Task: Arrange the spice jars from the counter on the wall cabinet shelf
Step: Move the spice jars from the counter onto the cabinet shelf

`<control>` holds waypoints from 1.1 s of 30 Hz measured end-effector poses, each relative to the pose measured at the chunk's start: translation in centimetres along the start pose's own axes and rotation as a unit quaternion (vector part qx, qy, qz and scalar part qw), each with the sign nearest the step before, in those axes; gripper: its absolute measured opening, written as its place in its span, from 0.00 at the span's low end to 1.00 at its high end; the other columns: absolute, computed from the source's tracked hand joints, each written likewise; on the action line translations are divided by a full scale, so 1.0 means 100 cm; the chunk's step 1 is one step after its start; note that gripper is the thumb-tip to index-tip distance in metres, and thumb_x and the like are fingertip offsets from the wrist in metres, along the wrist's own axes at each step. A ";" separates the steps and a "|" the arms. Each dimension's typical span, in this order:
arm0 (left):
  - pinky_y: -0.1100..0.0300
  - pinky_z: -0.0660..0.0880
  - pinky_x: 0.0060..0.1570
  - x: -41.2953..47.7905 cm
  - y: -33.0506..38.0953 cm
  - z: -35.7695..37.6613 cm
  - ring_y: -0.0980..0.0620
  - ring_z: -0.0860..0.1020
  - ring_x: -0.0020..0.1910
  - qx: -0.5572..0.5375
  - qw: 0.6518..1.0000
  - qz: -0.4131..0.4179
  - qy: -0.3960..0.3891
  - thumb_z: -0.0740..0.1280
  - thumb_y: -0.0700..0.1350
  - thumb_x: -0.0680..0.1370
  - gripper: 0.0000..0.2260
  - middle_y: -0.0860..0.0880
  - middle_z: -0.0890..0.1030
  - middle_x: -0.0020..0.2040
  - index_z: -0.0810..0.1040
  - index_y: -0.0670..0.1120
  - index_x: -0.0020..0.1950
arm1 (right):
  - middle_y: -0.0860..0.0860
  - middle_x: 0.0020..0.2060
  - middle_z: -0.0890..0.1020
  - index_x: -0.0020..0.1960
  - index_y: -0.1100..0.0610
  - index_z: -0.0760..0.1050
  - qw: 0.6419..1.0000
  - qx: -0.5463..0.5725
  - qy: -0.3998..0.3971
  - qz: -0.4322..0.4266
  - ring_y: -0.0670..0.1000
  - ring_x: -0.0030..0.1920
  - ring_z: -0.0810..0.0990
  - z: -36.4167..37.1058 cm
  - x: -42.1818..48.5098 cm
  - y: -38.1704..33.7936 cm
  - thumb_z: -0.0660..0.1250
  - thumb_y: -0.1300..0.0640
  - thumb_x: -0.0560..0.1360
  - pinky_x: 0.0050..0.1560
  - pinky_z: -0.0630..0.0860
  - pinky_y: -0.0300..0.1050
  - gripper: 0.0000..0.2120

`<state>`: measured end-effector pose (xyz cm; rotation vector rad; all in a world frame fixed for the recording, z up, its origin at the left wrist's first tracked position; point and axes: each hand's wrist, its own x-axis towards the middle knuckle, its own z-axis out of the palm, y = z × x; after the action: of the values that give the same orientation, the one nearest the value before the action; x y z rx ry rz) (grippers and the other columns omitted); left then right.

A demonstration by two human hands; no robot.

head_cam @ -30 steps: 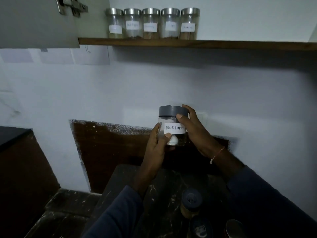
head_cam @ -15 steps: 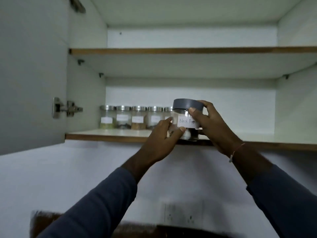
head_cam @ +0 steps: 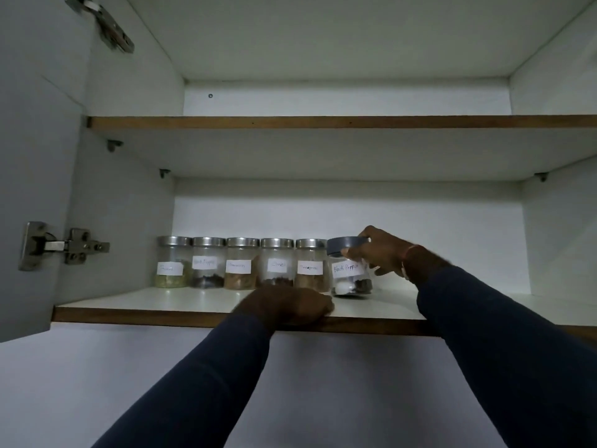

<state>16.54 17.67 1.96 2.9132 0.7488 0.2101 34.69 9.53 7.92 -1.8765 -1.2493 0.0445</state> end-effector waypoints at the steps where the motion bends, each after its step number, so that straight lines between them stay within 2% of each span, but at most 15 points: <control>1: 0.47 0.60 0.73 0.001 0.000 0.001 0.45 0.65 0.72 0.004 1.000 0.009 0.003 0.53 0.57 0.78 0.26 0.44 0.66 0.74 0.67 0.45 0.72 | 0.56 0.52 0.78 0.60 0.56 0.69 0.999 -0.040 0.003 0.003 0.54 0.48 0.76 0.000 0.006 -0.001 0.70 0.47 0.73 0.47 0.74 0.49 0.22; 4: 0.48 0.61 0.72 0.003 0.002 0.000 0.42 0.65 0.72 0.045 0.999 0.028 -0.012 0.52 0.47 0.83 0.20 0.39 0.66 0.73 0.65 0.40 0.72 | 0.57 0.53 0.76 0.63 0.62 0.70 0.985 -0.171 0.033 -0.001 0.55 0.49 0.73 0.005 0.021 -0.002 0.68 0.50 0.75 0.46 0.70 0.46 0.22; 7: 0.46 0.64 0.70 0.008 -0.001 0.001 0.40 0.68 0.70 0.025 0.999 0.020 0.015 0.52 0.42 0.83 0.17 0.38 0.68 0.71 0.67 0.39 0.70 | 0.57 0.61 0.76 0.65 0.61 0.70 0.975 -0.215 0.051 0.002 0.57 0.57 0.75 0.011 0.032 0.002 0.66 0.49 0.76 0.50 0.69 0.46 0.23; 10: 0.46 0.64 0.70 0.010 -0.002 0.002 0.41 0.68 0.70 0.017 0.999 0.011 0.028 0.52 0.40 0.83 0.17 0.38 0.69 0.71 0.68 0.39 0.70 | 0.58 0.63 0.75 0.66 0.61 0.69 0.970 -0.237 0.043 -0.001 0.58 0.61 0.75 0.014 0.039 0.005 0.65 0.47 0.77 0.56 0.70 0.48 0.23; 16: 0.49 0.65 0.70 0.008 -0.002 0.003 0.42 0.68 0.70 0.003 0.998 0.033 0.047 0.54 0.39 0.82 0.16 0.39 0.68 0.72 0.68 0.38 0.69 | 0.56 0.59 0.77 0.62 0.58 0.68 0.978 -0.209 0.019 -0.016 0.54 0.53 0.74 0.012 0.040 0.017 0.62 0.49 0.79 0.53 0.69 0.47 0.17; 18: 0.49 0.65 0.70 0.005 -0.001 0.004 0.42 0.68 0.70 -0.016 0.998 0.025 0.056 0.55 0.40 0.82 0.16 0.40 0.69 0.71 0.70 0.38 0.68 | 0.57 0.59 0.77 0.64 0.58 0.67 0.981 -0.194 0.013 -0.015 0.55 0.55 0.76 0.013 0.039 0.018 0.61 0.50 0.79 0.56 0.70 0.49 0.18; 21: 0.52 0.69 0.66 -0.002 0.003 0.004 0.44 0.72 0.66 -0.039 0.995 0.021 0.089 0.58 0.46 0.80 0.17 0.43 0.74 0.67 0.74 0.41 0.65 | 0.59 0.64 0.73 0.72 0.60 0.59 0.989 -0.147 0.007 -0.002 0.59 0.63 0.74 0.016 0.035 0.015 0.61 0.52 0.79 0.65 0.68 0.53 0.25; 24: 0.57 0.73 0.53 -0.010 0.003 0.005 0.47 0.77 0.56 -0.075 0.981 0.037 0.173 0.61 0.49 0.77 0.14 0.45 0.80 0.58 0.80 0.44 0.56 | 0.61 0.69 0.70 0.76 0.61 0.51 0.994 -0.104 0.019 0.018 0.60 0.66 0.72 0.017 0.030 0.013 0.64 0.54 0.78 0.68 0.68 0.54 0.33; 25: 0.56 0.75 0.50 -0.013 0.001 0.006 0.47 0.79 0.52 -0.074 0.975 0.047 0.202 0.61 0.49 0.76 0.12 0.45 0.82 0.52 0.82 0.44 0.48 | 0.61 0.69 0.69 0.76 0.62 0.50 0.993 -0.108 0.035 0.018 0.61 0.67 0.71 0.016 0.027 0.011 0.64 0.54 0.77 0.68 0.67 0.52 0.35; 27: 0.57 0.76 0.41 -0.018 -0.001 0.012 0.47 0.79 0.40 -0.039 0.955 0.062 0.289 0.60 0.49 0.74 0.13 0.46 0.81 0.38 0.75 0.45 0.33 | 0.61 0.71 0.67 0.76 0.62 0.52 0.988 -0.131 0.082 -0.002 0.61 0.68 0.69 0.017 0.019 0.004 0.64 0.53 0.78 0.67 0.67 0.51 0.33; 28: 0.59 0.73 0.36 -0.023 0.001 0.014 0.49 0.77 0.36 -0.007 0.937 0.059 0.344 0.58 0.49 0.75 0.15 0.48 0.77 0.33 0.71 0.46 0.29 | 0.61 0.71 0.67 0.75 0.63 0.57 0.984 -0.144 0.103 -0.023 0.60 0.69 0.69 0.018 0.011 -0.001 0.64 0.53 0.78 0.68 0.67 0.50 0.30; 30: 0.61 0.68 0.32 -0.030 0.005 0.021 0.51 0.74 0.31 0.056 0.893 0.047 0.445 0.56 0.51 0.77 0.18 0.50 0.74 0.28 0.71 0.46 0.29 | 0.60 0.66 0.72 0.68 0.63 0.69 0.974 -0.169 0.126 -0.087 0.58 0.66 0.71 0.022 -0.009 -0.011 0.62 0.57 0.78 0.65 0.67 0.47 0.20; 31: 0.60 0.68 0.32 -0.033 0.007 0.023 0.51 0.75 0.30 0.067 0.877 0.040 0.475 0.55 0.52 0.77 0.19 0.50 0.75 0.29 0.73 0.46 0.30 | 0.59 0.58 0.77 0.58 0.63 0.76 0.967 -0.189 0.122 -0.117 0.57 0.60 0.75 0.025 -0.023 -0.016 0.61 0.59 0.78 0.60 0.69 0.46 0.12; 32: 0.60 0.69 0.32 -0.035 0.008 0.024 0.50 0.75 0.31 0.075 0.868 0.029 0.489 0.54 0.53 0.77 0.20 0.49 0.77 0.29 0.75 0.46 0.31 | 0.57 0.48 0.79 0.47 0.62 0.77 0.960 -0.209 0.118 -0.146 0.57 0.52 0.77 0.027 -0.036 -0.020 0.61 0.61 0.77 0.53 0.70 0.45 0.08; 33: 0.60 0.70 0.32 -0.034 0.008 0.024 0.49 0.76 0.31 0.080 0.865 0.020 0.494 0.54 0.53 0.77 0.20 0.48 0.78 0.30 0.76 0.46 0.32 | 0.56 0.41 0.79 0.40 0.62 0.76 0.953 -0.221 0.121 -0.166 0.56 0.46 0.77 0.028 -0.051 -0.023 0.61 0.61 0.76 0.46 0.70 0.45 0.09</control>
<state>14.34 15.07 -0.60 2.8127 0.8042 1.8001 29.18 7.65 5.60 -1.9343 -1.4650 -0.6772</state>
